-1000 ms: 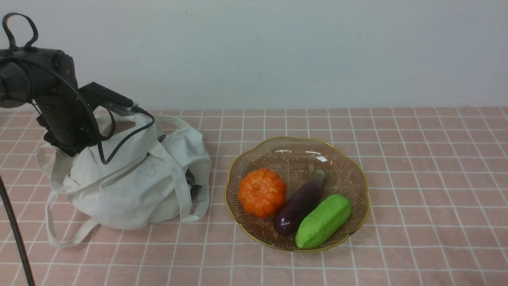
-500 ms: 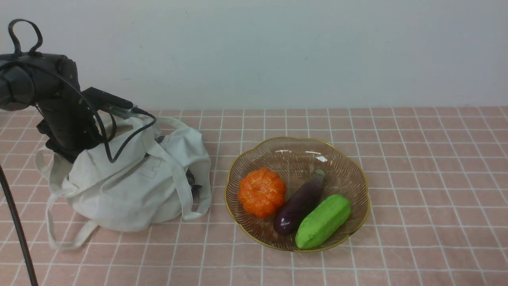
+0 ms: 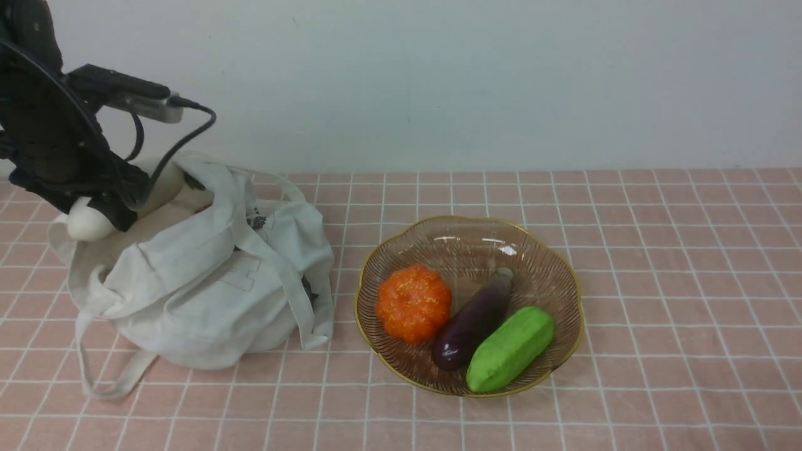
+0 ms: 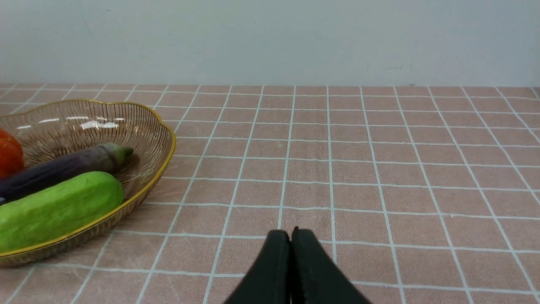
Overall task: Take vegetables from bag on pink coffee tablecloth place on plate.
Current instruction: 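Take the vegetable out of the bag and place it on the dish with the left gripper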
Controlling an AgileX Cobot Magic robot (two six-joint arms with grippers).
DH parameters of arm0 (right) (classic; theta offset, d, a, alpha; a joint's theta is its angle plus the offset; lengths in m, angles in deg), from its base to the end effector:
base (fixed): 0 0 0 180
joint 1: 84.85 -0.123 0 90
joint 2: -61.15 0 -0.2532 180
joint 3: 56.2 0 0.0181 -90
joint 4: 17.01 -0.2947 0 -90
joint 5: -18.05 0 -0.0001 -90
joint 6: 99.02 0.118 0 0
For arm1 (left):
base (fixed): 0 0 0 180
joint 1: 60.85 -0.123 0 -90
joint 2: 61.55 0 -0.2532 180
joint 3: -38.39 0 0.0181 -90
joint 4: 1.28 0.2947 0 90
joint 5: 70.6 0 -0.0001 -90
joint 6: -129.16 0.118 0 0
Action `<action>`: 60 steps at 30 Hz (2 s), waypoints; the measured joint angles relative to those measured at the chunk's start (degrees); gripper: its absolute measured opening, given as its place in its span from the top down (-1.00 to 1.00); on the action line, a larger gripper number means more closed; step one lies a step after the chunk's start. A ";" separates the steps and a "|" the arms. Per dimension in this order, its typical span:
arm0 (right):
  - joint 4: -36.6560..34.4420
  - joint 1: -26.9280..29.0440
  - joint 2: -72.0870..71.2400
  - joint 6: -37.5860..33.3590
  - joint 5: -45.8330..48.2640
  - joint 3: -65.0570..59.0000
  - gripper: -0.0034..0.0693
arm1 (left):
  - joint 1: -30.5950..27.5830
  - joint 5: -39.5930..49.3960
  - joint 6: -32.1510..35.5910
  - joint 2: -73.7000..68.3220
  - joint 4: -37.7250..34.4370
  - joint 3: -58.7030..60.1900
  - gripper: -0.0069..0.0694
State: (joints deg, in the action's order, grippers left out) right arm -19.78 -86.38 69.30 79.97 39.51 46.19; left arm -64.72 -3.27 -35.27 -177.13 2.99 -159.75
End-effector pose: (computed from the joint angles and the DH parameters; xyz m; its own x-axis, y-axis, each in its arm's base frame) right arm 0.1545 0.0062 0.1638 -0.2966 0.0194 -0.9548 -0.0355 0.9989 0.0314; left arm 0.4333 0.0374 0.2176 -0.9446 0.2321 -0.2322 0.2033 0.9689 0.1413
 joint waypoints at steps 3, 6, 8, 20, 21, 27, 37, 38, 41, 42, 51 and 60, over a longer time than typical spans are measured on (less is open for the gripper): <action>0.00 0.00 0.00 0.00 0.00 0.00 0.95 | 0.00 2.53 -0.38 3.42 -1.13 0.00 -0.43; 0.00 0.00 0.00 0.00 0.00 0.00 0.95 | 0.00 3.25 -1.58 5.93 -2.44 0.00 -0.43; 0.00 0.00 0.00 0.00 0.00 0.00 0.95 | 0.00 3.43 -2.58 6.96 -3.45 0.00 -0.43; 0.00 0.00 0.00 0.00 0.00 0.00 0.95 | 0.07 3.45 -5.13 19.83 -11.67 13.43 -0.43; 0.00 0.00 0.00 0.00 0.00 0.00 0.95 | 0.54 3.53 -4.85 21.91 -13.55 13.93 -0.43; 0.00 0.00 0.00 0.00 0.00 0.00 0.95 | 9.26 1.99 -2.69 27.29 -22.71 14.20 -0.43; 0.00 0.00 0.00 0.00 0.00 0.00 0.95 | 29.43 -13.15 -4.24 14.07 -23.57 14.26 -0.43; 0.00 0.00 0.00 0.00 0.00 0.00 0.95 | 31.97 -15.29 -3.25 10.15 -23.57 13.55 -0.43; 0.00 0.00 0.00 0.00 0.00 0.00 0.95 | 34.96 -16.80 -2.53 4.04 -23.57 10.93 -0.43; 0.00 0.00 0.00 0.00 0.00 0.00 0.95 | 35.80 -16.80 -2.53 1.96 -23.57 9.69 -0.43; 0.00 0.00 0.00 0.00 0.00 0.00 0.95 | 37.69 -15.24 -8.44 -9.34 -19.34 1.57 -0.43; 0.00 0.00 0.00 -0.05 0.00 0.00 0.95 | 37.69 -15.03 -13.23 -10.41 -18.76 0.42 -0.69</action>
State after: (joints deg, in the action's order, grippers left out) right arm -19.78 -86.38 69.30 79.91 39.51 46.19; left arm -27.03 -18.30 -48.51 -187.54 -15.77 -159.33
